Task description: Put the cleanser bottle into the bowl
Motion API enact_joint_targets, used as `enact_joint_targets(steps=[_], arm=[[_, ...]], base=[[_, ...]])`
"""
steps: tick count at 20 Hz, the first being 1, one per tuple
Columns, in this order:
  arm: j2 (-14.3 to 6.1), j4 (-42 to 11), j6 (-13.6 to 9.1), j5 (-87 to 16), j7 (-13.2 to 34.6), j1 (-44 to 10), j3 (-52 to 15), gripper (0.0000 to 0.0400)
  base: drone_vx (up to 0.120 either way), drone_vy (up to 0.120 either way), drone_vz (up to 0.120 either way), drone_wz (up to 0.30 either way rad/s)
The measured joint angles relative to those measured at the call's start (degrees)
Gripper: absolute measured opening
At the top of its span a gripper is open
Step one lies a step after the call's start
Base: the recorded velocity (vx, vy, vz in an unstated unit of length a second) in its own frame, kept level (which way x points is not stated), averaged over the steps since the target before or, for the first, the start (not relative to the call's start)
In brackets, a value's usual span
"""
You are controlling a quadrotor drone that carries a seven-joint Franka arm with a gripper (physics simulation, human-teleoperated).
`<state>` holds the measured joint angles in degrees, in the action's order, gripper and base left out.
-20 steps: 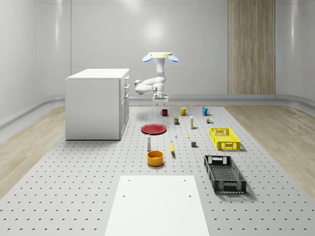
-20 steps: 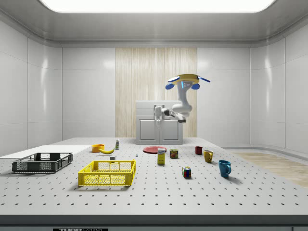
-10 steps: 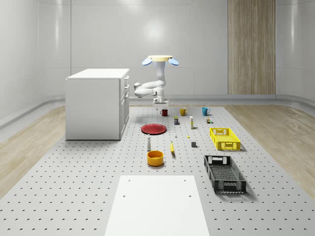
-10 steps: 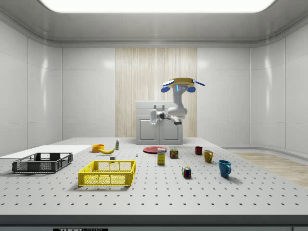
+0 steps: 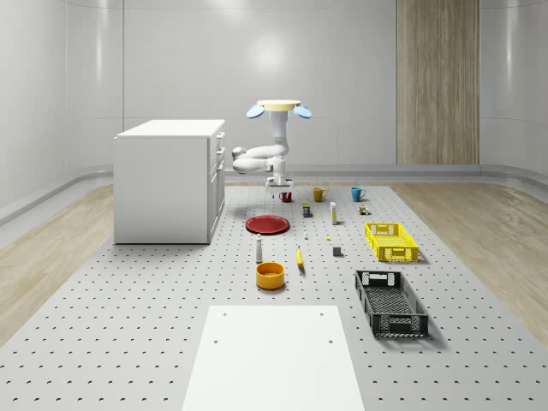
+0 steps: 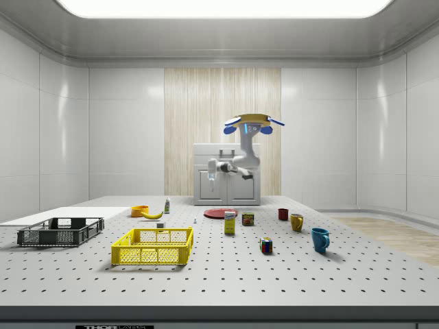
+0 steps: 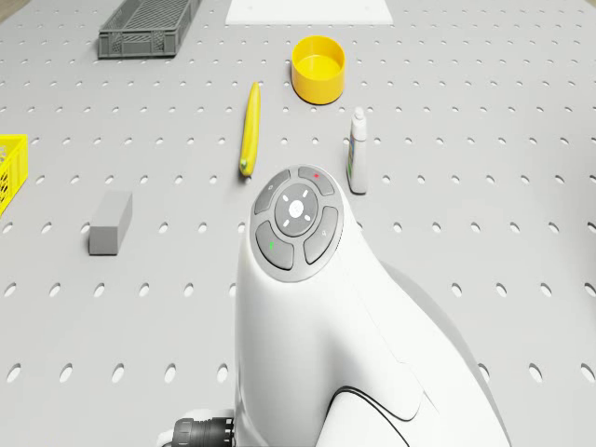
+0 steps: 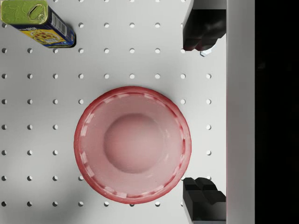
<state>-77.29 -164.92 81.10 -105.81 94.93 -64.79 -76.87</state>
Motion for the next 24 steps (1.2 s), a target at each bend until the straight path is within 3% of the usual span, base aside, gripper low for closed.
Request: enact_joint_targets(steps=[6,24], arm=[[-1.1,0.1,1.0,0.5,0.2,-0.3,-0.2,0.0400],[-3.9,0.2,3.7,1.7,0.8,-1.0,-0.8,0.0400]], base=[[0.120,0.000,-0.073,0.000],[0.120,0.000,0.007,0.000]])
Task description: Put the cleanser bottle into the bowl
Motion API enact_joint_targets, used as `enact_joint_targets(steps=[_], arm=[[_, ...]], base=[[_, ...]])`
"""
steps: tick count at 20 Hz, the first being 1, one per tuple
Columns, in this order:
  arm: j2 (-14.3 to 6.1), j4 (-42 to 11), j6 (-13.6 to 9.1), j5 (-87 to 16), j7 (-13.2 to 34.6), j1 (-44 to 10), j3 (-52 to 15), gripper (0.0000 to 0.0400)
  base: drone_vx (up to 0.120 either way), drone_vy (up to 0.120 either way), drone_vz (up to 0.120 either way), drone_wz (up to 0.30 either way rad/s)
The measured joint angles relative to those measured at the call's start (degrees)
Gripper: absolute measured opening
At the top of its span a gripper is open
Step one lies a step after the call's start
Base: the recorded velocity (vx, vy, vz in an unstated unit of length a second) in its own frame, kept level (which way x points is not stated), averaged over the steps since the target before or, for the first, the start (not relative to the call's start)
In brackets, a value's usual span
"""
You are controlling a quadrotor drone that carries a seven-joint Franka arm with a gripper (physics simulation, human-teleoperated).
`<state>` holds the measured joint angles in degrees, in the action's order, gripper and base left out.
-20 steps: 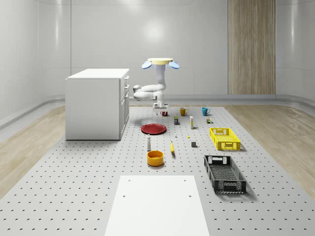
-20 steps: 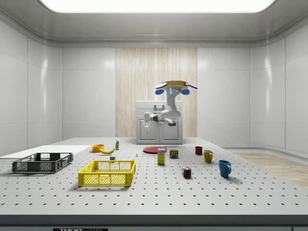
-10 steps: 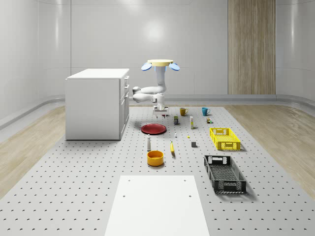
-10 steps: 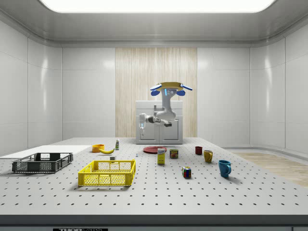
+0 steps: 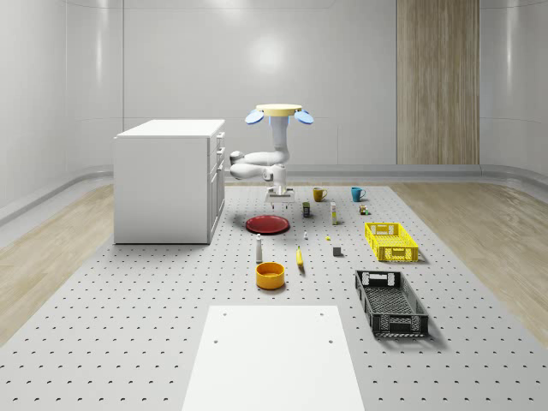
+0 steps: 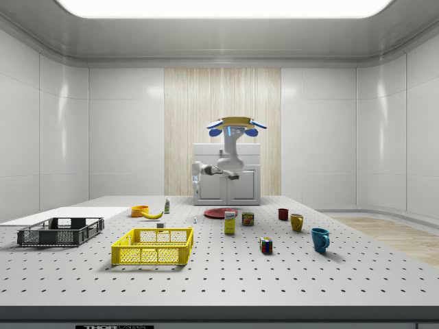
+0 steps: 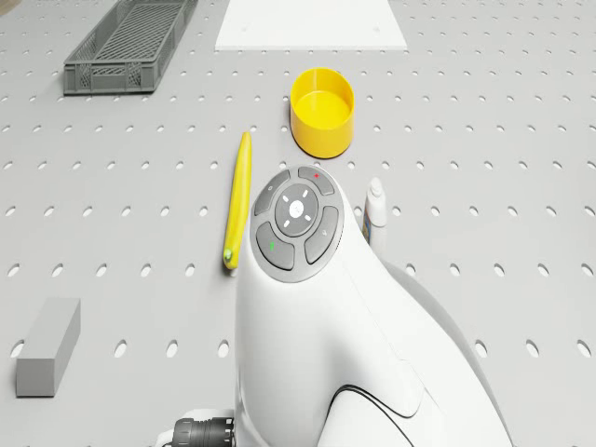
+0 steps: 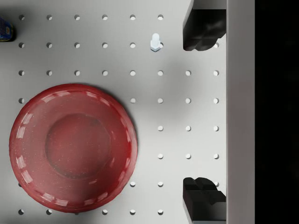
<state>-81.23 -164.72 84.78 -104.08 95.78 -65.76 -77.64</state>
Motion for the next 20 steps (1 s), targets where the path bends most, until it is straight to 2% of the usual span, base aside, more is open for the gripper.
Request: enact_joint_targets(steps=[2,20], arm=[[-0.3,0.0,0.3,0.1,0.1,-0.1,-0.1,0.0400],[-2.5,0.1,2.4,1.1,0.5,-0.6,-0.4,0.0400]], base=[[0.120,0.000,0.120,0.000],[0.120,0.000,0.000,0.000]])
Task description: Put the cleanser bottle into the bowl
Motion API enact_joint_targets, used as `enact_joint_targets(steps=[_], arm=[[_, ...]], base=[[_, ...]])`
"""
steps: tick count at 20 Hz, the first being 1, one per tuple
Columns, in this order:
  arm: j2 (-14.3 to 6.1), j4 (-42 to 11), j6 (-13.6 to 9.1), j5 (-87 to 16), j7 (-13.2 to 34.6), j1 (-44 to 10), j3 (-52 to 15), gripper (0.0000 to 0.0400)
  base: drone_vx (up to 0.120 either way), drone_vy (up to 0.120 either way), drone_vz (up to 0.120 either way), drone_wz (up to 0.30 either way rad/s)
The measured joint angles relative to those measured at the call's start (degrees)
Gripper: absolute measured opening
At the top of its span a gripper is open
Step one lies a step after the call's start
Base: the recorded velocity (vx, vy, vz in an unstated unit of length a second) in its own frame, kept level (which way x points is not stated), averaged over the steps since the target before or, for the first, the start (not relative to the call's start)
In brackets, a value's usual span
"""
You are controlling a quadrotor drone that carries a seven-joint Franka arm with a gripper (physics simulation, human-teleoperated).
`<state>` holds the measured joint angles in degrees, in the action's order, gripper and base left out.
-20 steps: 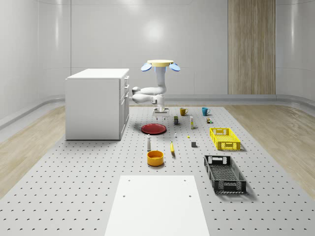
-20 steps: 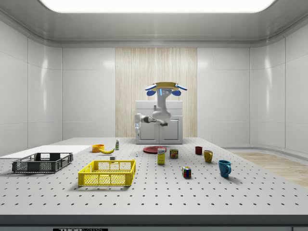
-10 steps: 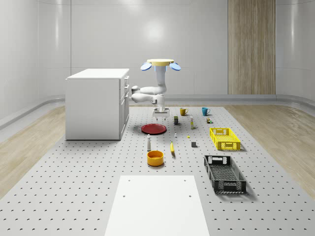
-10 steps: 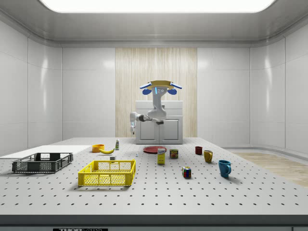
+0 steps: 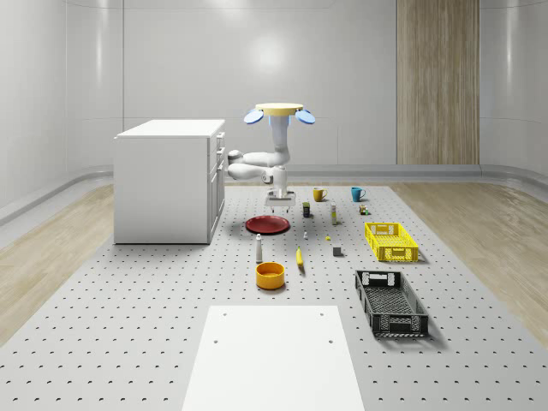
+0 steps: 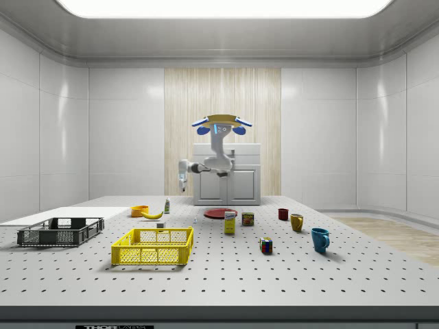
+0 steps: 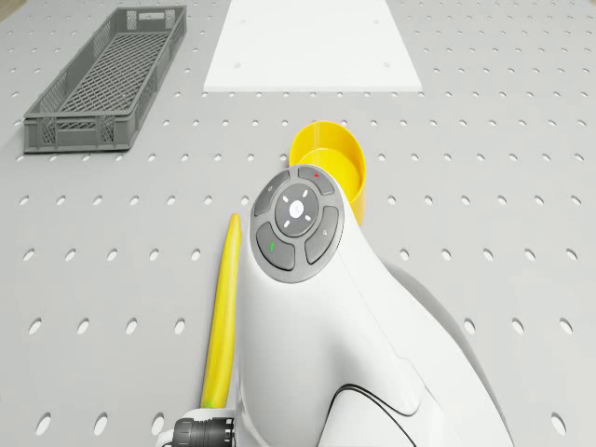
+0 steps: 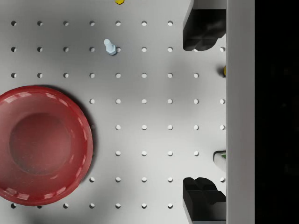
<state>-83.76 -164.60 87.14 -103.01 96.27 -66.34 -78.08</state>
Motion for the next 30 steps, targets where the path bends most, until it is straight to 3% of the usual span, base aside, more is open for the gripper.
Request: enact_joint_targets(steps=[25,30], arm=[[-2.4,0.1,2.2,1.0,0.4,-0.5,-0.4,0.0400],[-3.0,0.2,2.8,1.2,-1.6,1.4,-0.5,0.0400]], base=[[0.120,0.000,0.000,0.000],[0.008,0.000,0.000,0.000]])
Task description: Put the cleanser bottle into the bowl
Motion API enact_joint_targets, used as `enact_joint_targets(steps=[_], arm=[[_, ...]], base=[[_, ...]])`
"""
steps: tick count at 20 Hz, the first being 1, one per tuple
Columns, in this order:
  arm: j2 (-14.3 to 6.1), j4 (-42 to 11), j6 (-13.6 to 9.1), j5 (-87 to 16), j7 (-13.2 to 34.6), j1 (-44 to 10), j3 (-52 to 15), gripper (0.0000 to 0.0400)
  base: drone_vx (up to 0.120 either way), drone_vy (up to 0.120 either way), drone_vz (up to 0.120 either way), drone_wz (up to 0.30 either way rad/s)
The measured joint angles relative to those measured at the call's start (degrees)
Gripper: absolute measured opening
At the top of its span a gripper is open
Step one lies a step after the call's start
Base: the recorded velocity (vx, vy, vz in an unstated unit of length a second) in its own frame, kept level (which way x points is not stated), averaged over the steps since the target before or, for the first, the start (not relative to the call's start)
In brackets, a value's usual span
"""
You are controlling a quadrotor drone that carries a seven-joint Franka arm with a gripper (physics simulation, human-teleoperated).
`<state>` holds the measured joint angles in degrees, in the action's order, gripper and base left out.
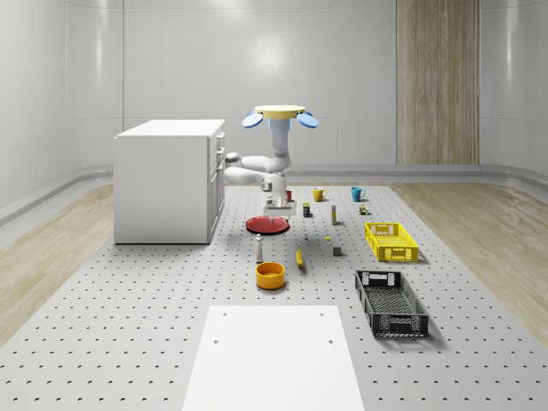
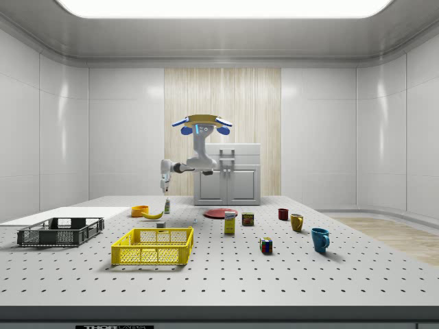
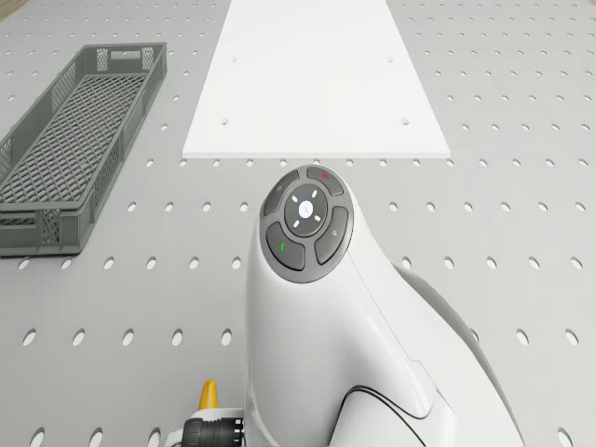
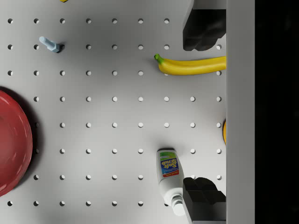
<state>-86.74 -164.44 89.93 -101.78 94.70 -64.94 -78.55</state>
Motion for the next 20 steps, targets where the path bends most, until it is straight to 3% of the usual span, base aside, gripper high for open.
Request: enact_joint_targets(steps=[12,20], arm=[[-1.8,1.4,1.9,0.8,-10.0,8.6,-0.3,0.0400],[-2.7,3.6,4.8,-3.6,-13.6,10.4,4.8,0.0400]], base=[[0.000,0.000,0.000,0.000],[0.000,0.000,0.000,0.000]])
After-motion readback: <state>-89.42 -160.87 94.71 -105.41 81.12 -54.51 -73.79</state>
